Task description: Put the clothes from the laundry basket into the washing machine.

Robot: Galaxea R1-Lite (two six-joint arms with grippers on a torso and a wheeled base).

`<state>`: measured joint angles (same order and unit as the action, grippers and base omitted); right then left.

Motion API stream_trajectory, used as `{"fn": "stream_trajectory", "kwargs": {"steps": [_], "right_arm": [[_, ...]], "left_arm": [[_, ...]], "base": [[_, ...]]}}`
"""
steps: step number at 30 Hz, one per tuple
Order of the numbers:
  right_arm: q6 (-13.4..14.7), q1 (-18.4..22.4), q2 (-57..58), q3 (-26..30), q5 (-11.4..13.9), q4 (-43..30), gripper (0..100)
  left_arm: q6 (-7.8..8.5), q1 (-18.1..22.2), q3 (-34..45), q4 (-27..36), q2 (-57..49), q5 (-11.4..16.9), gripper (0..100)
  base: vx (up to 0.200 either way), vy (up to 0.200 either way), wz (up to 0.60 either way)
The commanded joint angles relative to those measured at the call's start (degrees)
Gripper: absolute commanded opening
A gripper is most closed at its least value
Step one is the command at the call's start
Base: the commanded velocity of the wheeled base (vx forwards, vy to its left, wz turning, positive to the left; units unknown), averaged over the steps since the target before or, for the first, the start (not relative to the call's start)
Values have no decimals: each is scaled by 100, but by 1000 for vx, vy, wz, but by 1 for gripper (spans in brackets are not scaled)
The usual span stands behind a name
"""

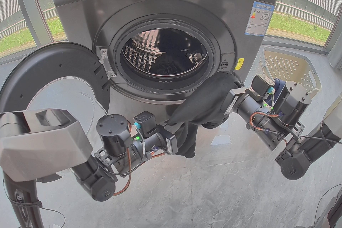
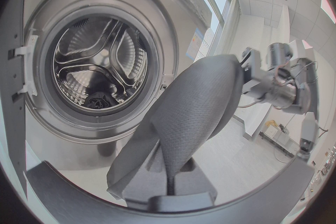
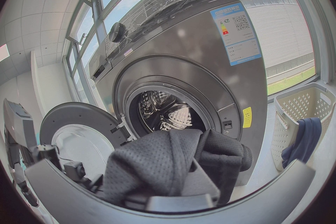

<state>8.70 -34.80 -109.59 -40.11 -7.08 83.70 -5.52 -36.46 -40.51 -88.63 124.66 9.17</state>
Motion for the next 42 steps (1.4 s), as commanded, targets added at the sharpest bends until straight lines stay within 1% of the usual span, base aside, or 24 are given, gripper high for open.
{"fn": "stream_trajectory", "kwargs": {"steps": [1, 3, 6, 7, 8, 11, 12, 13, 15, 16, 19, 21, 25, 27, 31, 32, 34, 36, 39, 41, 42], "right_arm": [[70, 105, -45, 47, 14, -29, 100], [79, 105, -53, 64, 23, -56, 100], [123, 185, -71, 398, 58, -126, 100], [123, 185, -71, 398, 58, -126, 100], [132, 211, -71, 653, 84, -91, 100], [175, 220, -18, 1084, 172, -91, 100], [175, 220, -18, 1084, 172, -91, 100], [211, 290, -1, 1339, 242, -73, 100], [211, 290, -1, 1339, 242, -73, 100], [228, 387, -9, 1690, 295, -64, 100], [255, 466, -71, 1972, 322, -56, 100], [290, 466, -80, 2218, 330, -29, 100], [553, 413, -89, 2490, 322, -56, 100], [580, 422, -282, 2701, 330, 32, 100], [606, 439, -748, 2771, 330, 182, 100], [606, 422, -906, 2815, 330, 410, 100], [606, 395, -967, 2824, 330, 481, 100], [606, 343, -959, 2815, 392, 481, 100], [633, 44, -906, 2807, 638, 481, 100], [650, -18, -871, 2798, 656, 481, 100], [720, -255, -765, 2745, 691, 481, 100]], "left_arm": [[-37, -54, 896, -6, -1058, 252, 0], [-37, -54, 1001, -6, -1128, 305, 0], [-45, -54, 1265, -14, -1313, 393, 0], [-45, -54, 1265, -14, -1313, 393, 0], [-89, -54, 1300, -14, -1401, 472, 0], [-151, 25, 1291, -14, -1445, 490, 0], [-151, 25, 1291, -14, -1445, 490, 0], [-195, 131, 1291, -14, -1506, 498, 0], [-195, 131, 1291, -14, -1506, 498, 0], [-309, 183, 1212, -14, -1559, 490, 0], [-432, 183, 1124, -14, -1629, 472, 0], [-546, 201, 1080, -14, -1682, 446, 0], [-617, 254, 975, -6, -1708, 419, 0], [-626, 315, 931, -6, -1708, 410, 0], [-634, 350, 887, -6, -1708, 402, 0], [-634, 342, 896, -6, -1708, 402, 0], [-643, 350, 887, 3, -1699, 393, 0], [-652, 350, 878, 3, -1664, 349, 0], [-652, 359, 808, 12, -1594, 226, 0], [-652, 368, 781, 12, -1568, 191, 0], [-643, 403, 746, 3, -1533, 138, 0]], "base": [[0, 0, 0], [0, 0, 0], [0, 0, 0], [0, 0, 0], [0, 0, 0], [0, 0, 0], [0, 0, 0], [0, 0, 0], [0, 0, 0], [0, 0, 0], [0, 0, 0], [0, 0, 0], [0, 0, 0], [0, 0, 0], [0, 0, 0], [0, 0, 0], [0, 0, 0], [0, 0, 0], [0, 0, 0], [0, 0, 0], [0, 0, 0]]}}
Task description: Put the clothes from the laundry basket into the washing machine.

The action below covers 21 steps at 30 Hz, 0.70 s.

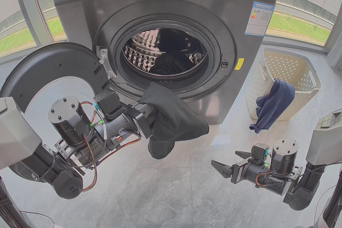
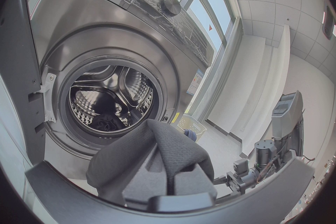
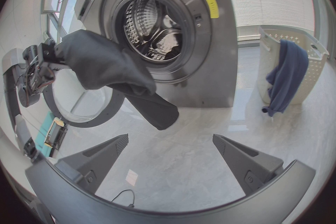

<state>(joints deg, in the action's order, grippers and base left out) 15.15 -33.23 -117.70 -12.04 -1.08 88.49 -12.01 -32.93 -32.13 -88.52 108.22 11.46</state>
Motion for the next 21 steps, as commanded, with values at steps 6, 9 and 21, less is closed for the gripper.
{"fn": "stream_trajectory", "kwargs": {"steps": [6, 9, 21], "right_arm": [[1253, -1300, 151, -756, 29, 1, 100], [1745, -1476, 107, -1177, -67, 10, 100], [2545, -1467, -245, -2302, -94, 1, 100]], "left_arm": [[-12, 58, -162, 10, 130, -126, 0], [-12, 50, -162, 10, 156, -153, 0], [-12, 14, -188, 10, 138, -241, 0]], "base": [[0, 0, 0], [0, 0, 0], [0, 0, 0]]}}
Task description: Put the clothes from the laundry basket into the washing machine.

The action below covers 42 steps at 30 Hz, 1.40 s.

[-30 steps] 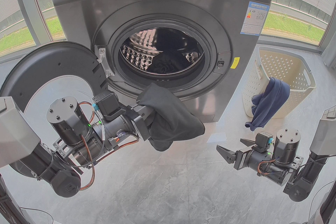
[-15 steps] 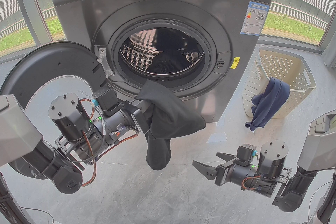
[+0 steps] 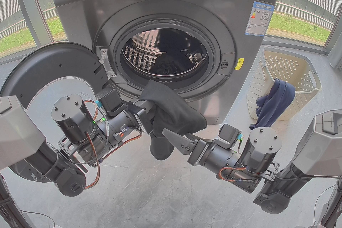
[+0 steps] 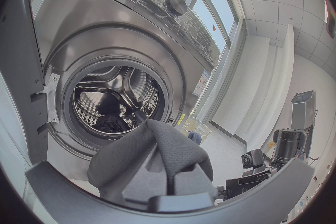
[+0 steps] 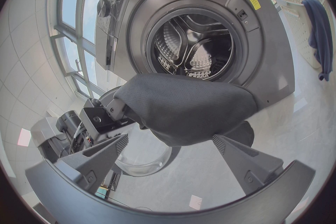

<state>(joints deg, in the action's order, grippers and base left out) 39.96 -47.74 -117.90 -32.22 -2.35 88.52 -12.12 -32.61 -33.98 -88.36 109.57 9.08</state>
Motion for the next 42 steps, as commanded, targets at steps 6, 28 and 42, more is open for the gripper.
{"fn": "stream_trajectory", "kwargs": {"steps": [6, 28, 42], "right_arm": [[73, -25, -629, -522, 130, -1, 100], [-287, 80, -445, -847, 7, 8, 0], [-560, 142, 1190, -399, -11, -27, 0]], "left_arm": [[-10, -9, -13, 3, -6, -3, 0], [-1, 9, 5, -15, 47, 6, 0], [-1, 167, 110, 47, 161, 23, 100]], "base": [[0, 0, 0], [0, 0, 0], [0, 0, 0]]}}
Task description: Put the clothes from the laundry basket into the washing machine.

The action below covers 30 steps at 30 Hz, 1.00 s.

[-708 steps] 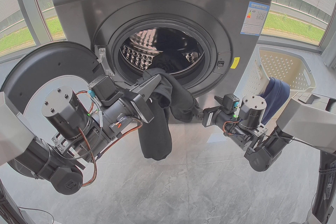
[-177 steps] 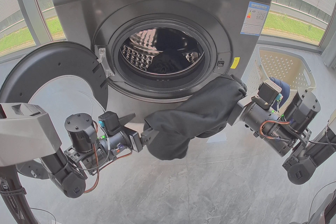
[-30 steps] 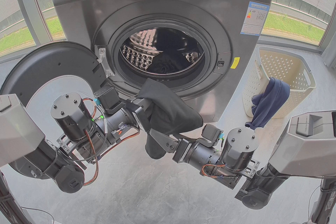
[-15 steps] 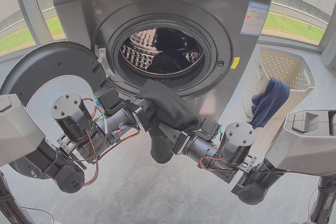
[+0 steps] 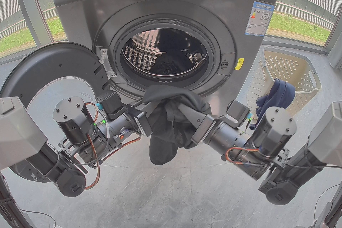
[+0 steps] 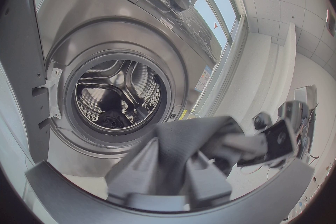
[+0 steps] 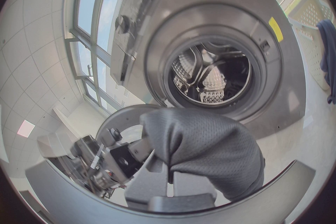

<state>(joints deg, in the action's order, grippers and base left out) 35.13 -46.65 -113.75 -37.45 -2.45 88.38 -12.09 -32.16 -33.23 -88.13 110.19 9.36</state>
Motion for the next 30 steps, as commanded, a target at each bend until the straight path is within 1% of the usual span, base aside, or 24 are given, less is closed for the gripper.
{"fn": "stream_trajectory", "kwargs": {"steps": [1, 2, 4, 5, 11, 14, 16, 20, 28, 30], "right_arm": [[-77, 34, 775, 124, -1, -14, 0], [-86, 77, 1074, 115, -1, -163, 0], [-86, 77, 1074, 115, -1, -163, 0], [-103, 86, 1329, 54, -1, -480, 0], [-103, 104, 1382, 36, -1, -550, 0], [-112, 121, 1241, -96, -1, -550, 0], [-112, 113, 1197, -140, -1, -550, 0], [-112, 113, 1180, -131, -1, -559, 0], [-112, 121, 1013, -228, -1, -568, 0], [-112, 157, 898, -333, -36, -638, 0]], "left_arm": [[-4, 122, 36, 24, 99, -5, 100], [14, 210, 18, -38, 266, -31, 100], [14, 210, 18, -38, 266, -31, 100], [49, 272, 36, -47, 389, -31, 100], [84, 289, 45, -47, 424, -22, 100], [234, 263, 229, -56, 380, 22, 100], [392, 245, 309, -56, 389, 48, 100], [559, 219, 361, -56, 415, 145, 100], [576, 192, 467, -56, 345, 365, 100], [576, 192, 467, -64, 275, 426, 100]], "base": [[0, 0, 0], [0, 0, 0], [0, 0, 0], [0, 0, 0], [0, 0, 0], [0, 0, 0], [0, 0, 0], [0, 0, 0], [0, 0, 0], [0, 0, 0]]}}
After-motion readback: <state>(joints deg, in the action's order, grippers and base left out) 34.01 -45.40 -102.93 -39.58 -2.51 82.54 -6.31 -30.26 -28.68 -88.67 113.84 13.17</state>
